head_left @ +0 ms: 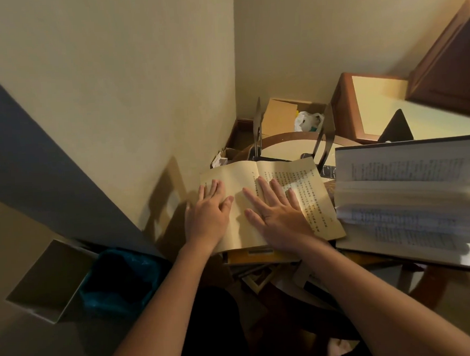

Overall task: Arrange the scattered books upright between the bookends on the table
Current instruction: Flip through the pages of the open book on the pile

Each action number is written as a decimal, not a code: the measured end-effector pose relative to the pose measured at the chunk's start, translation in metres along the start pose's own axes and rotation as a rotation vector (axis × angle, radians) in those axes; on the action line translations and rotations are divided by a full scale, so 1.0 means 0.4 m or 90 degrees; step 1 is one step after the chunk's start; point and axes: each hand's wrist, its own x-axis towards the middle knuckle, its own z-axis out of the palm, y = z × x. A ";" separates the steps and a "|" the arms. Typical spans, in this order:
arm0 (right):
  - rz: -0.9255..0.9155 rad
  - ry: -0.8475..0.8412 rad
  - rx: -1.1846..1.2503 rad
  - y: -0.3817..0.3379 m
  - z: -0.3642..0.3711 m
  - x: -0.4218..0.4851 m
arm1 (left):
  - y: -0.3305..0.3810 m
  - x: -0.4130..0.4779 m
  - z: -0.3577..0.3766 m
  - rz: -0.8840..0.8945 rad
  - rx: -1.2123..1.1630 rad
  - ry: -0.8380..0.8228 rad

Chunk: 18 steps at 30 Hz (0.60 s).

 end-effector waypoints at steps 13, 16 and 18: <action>0.000 -0.017 -0.002 -0.007 -0.003 -0.007 | -0.020 -0.072 -0.020 -0.122 -0.282 0.092; -0.007 -0.028 0.006 -0.019 -0.009 -0.021 | -0.027 -0.075 -0.045 -0.142 -0.333 0.074; -0.010 -0.034 0.009 -0.029 -0.008 -0.029 | -0.032 -0.087 -0.054 -0.138 -0.343 0.067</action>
